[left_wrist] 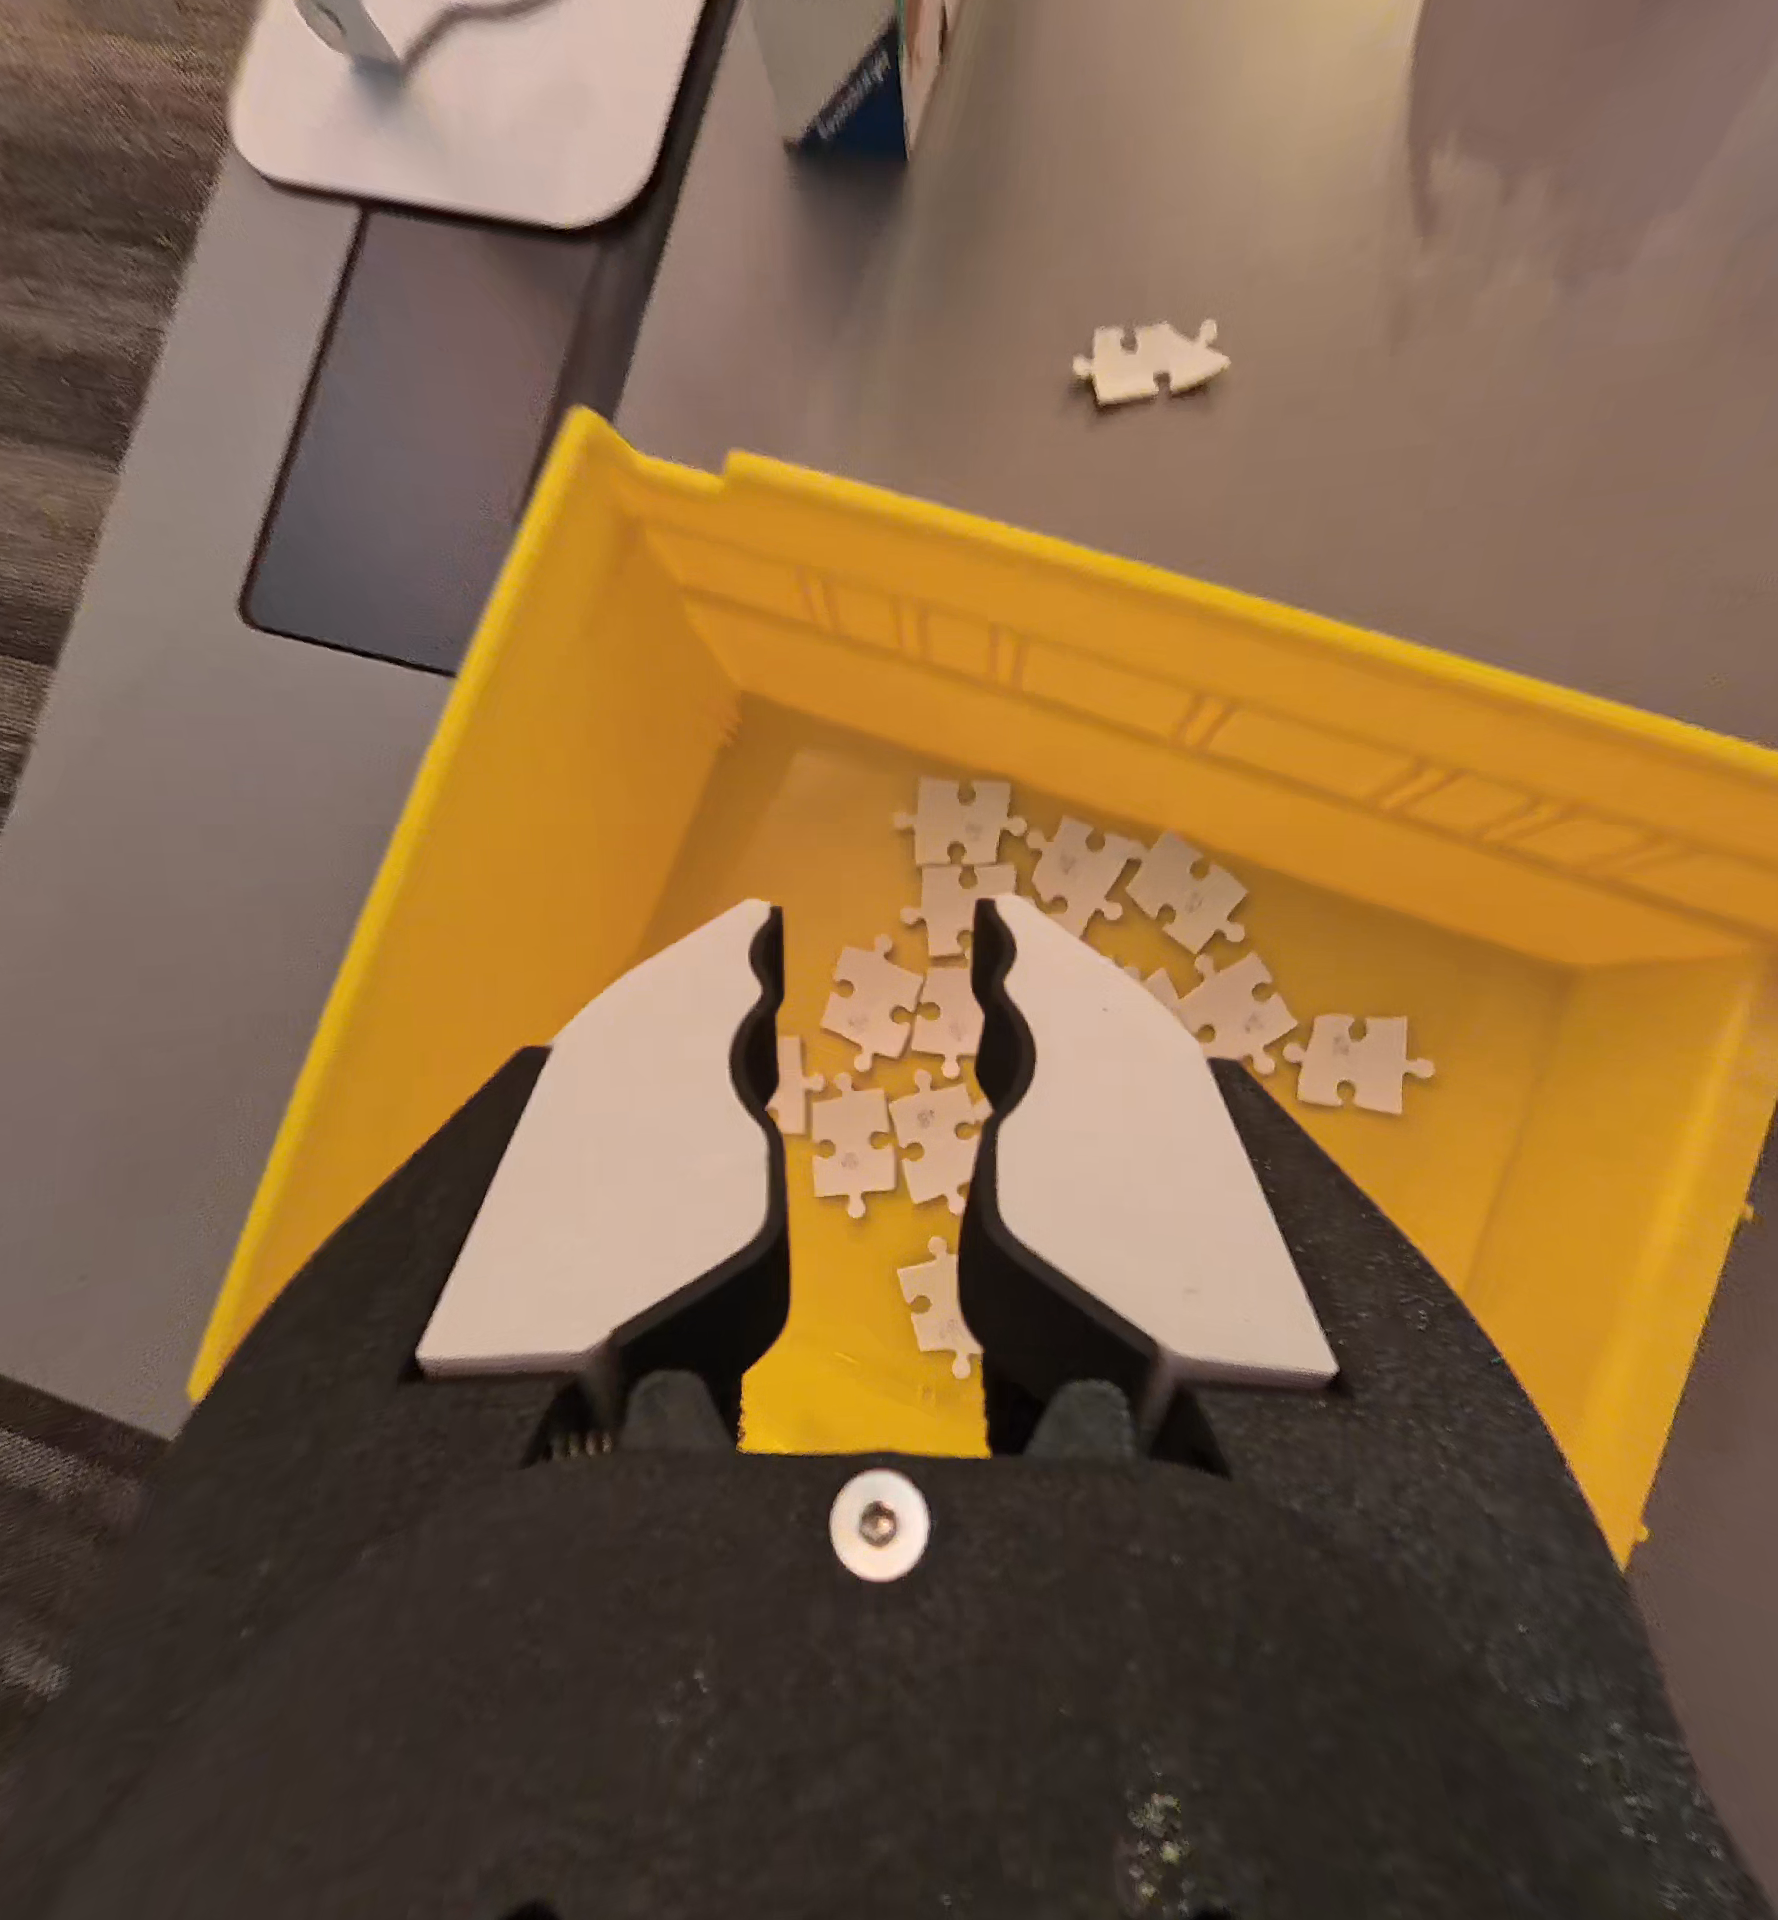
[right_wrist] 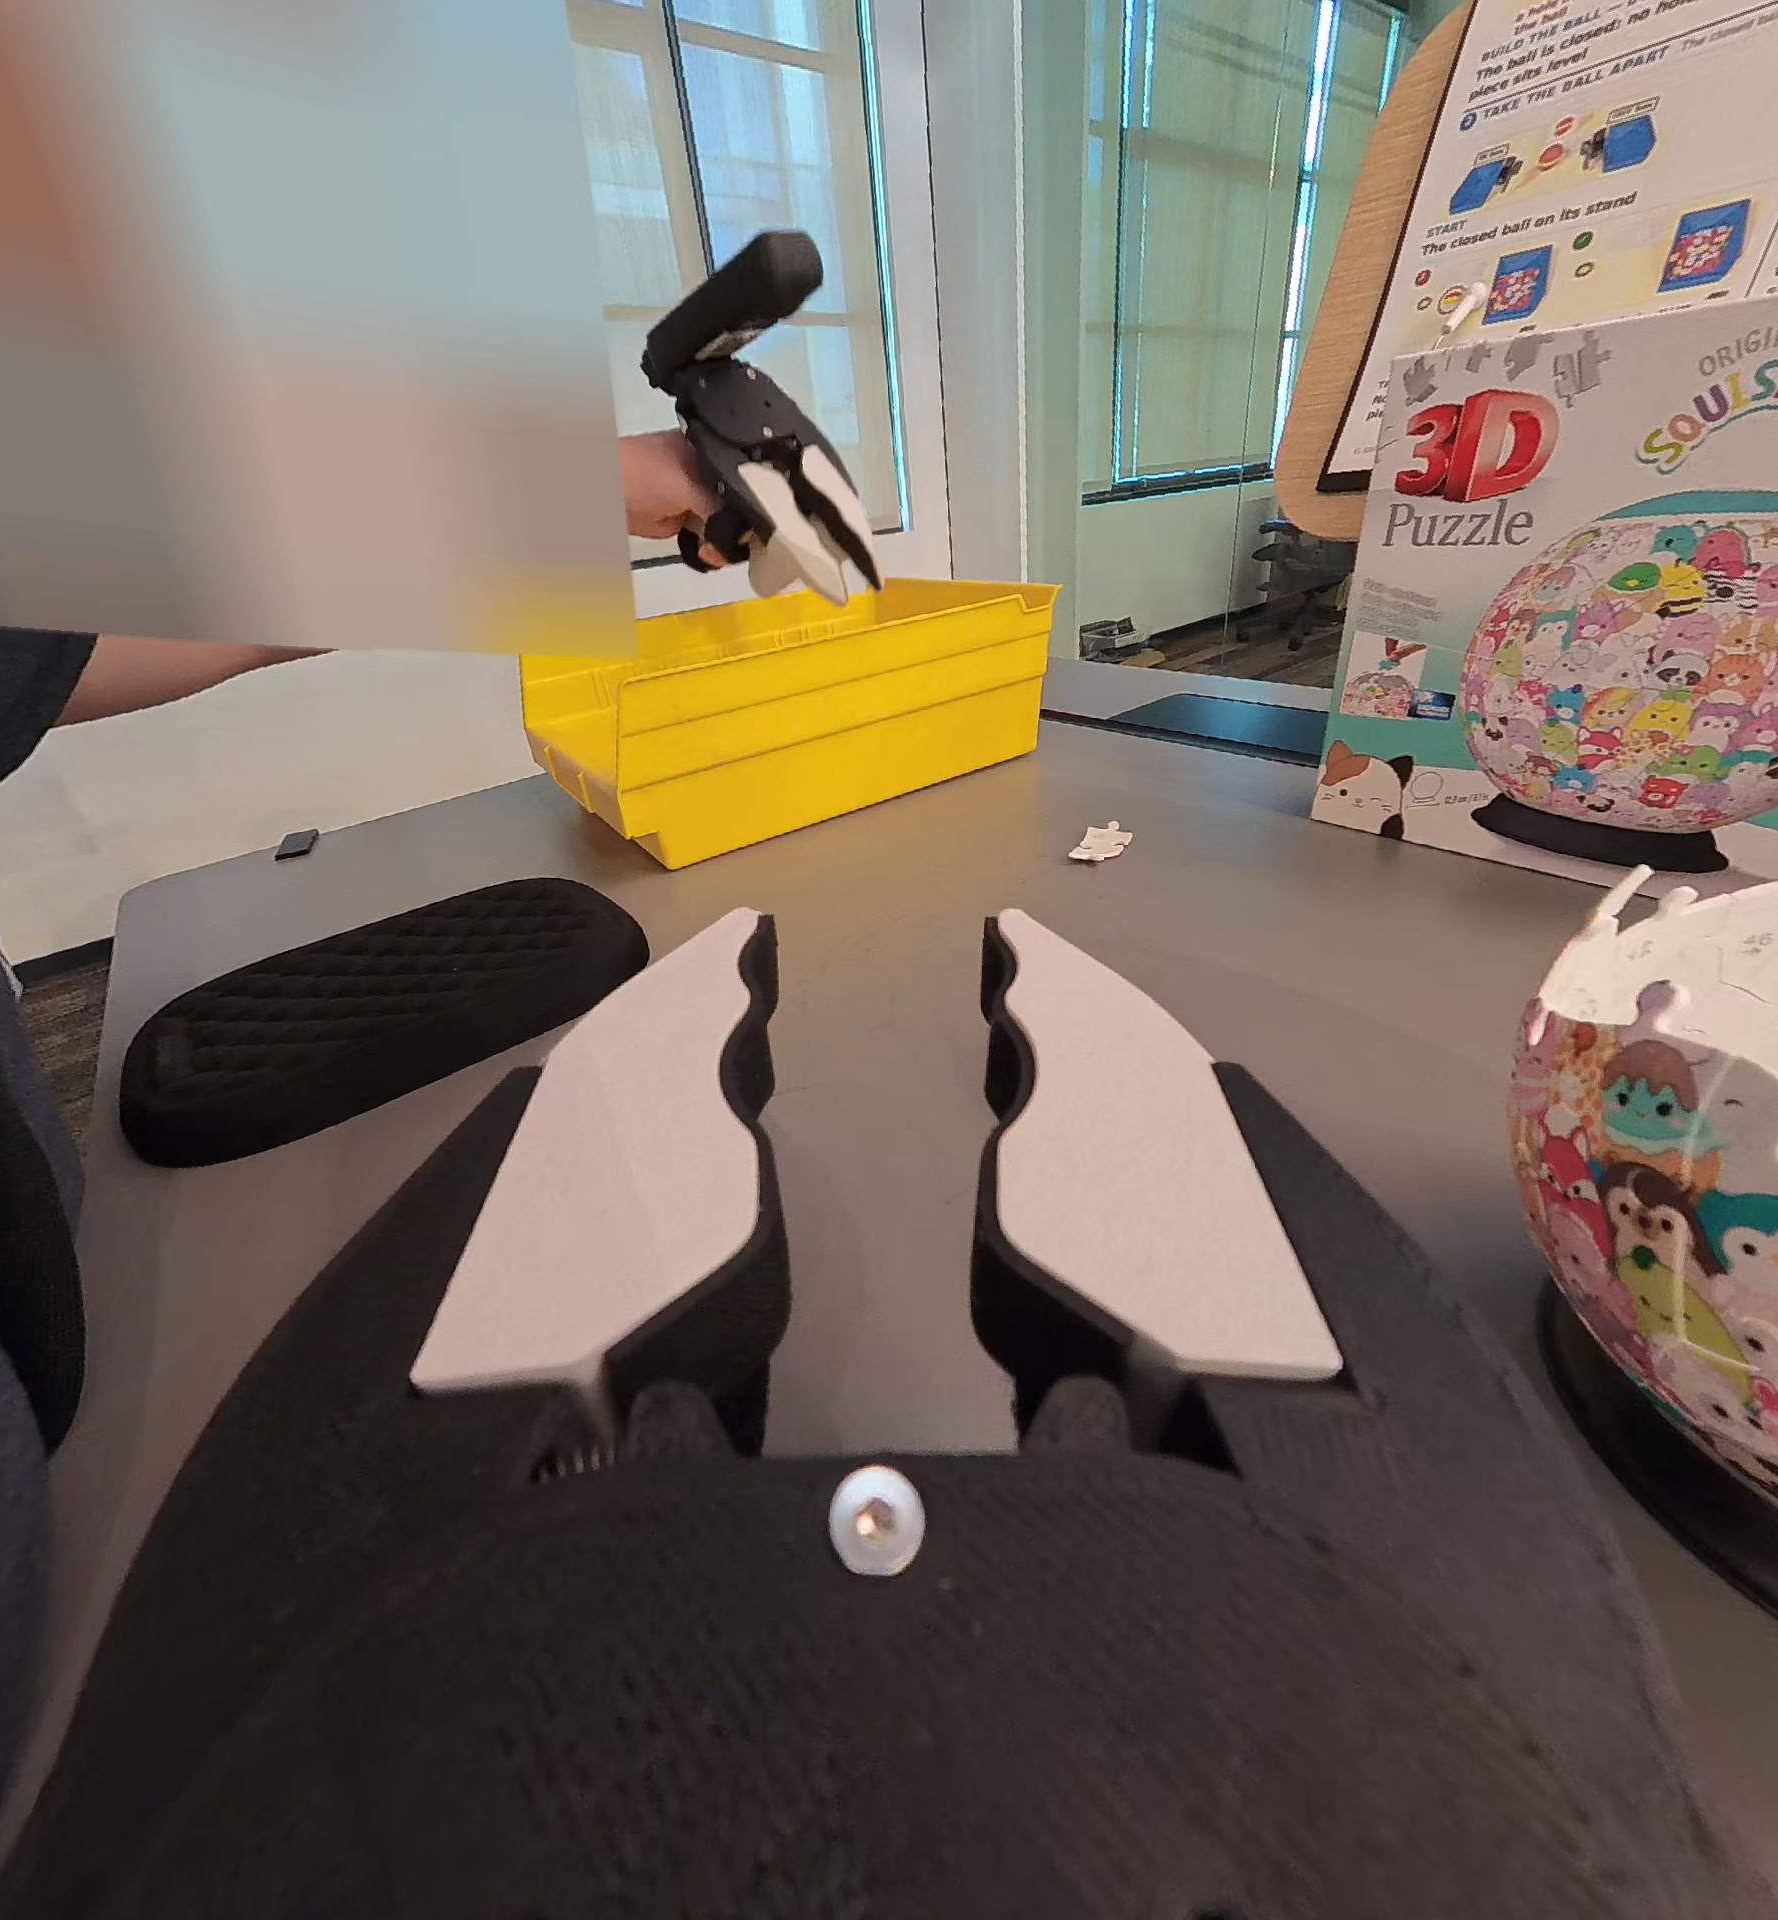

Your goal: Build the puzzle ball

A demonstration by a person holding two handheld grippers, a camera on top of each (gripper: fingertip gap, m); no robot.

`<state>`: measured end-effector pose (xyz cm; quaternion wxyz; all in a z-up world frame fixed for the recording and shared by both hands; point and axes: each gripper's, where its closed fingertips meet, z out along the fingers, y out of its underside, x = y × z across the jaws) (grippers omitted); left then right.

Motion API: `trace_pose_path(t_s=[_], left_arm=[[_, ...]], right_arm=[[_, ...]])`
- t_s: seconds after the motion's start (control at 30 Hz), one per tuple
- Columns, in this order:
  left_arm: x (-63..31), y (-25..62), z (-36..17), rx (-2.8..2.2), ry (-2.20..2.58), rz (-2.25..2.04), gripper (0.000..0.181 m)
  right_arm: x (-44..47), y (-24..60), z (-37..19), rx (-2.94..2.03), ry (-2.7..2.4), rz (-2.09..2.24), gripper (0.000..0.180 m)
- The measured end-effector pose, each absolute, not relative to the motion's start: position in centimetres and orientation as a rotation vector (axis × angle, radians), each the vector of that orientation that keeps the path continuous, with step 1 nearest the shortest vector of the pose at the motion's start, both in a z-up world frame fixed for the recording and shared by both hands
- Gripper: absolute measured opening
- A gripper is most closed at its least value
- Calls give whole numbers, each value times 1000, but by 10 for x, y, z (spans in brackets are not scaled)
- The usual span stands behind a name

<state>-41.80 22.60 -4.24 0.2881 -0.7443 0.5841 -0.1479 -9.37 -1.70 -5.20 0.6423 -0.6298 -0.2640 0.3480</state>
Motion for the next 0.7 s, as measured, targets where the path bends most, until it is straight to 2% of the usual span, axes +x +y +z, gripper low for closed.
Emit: trace_pose_path(t_s=[0.2, 0.27, 0.43, 0.53, 0.7], left_arm=[[-424, 241, -34, -2069, 1475, -298, 50], [-420, 243, -21, -2085, 1352, -325, 42], [-417, 236, 28, -1932, 1167, -328, 38], [-427, 234, -1, -1990, 1336, -180, 35], [-459, 239, -96, -2195, 1757, 124, 40]], right_arm=[[-93, -17, -52, -1433, -598, 799, 38], [-94, -17, -52, -1436, -599, 802, 38], [-96, -16, -52, -1437, -608, 814, 38], [-96, -17, -52, -1431, -613, 815, 38], [-96, -18, -51, -1426, -613, 817, 38]])
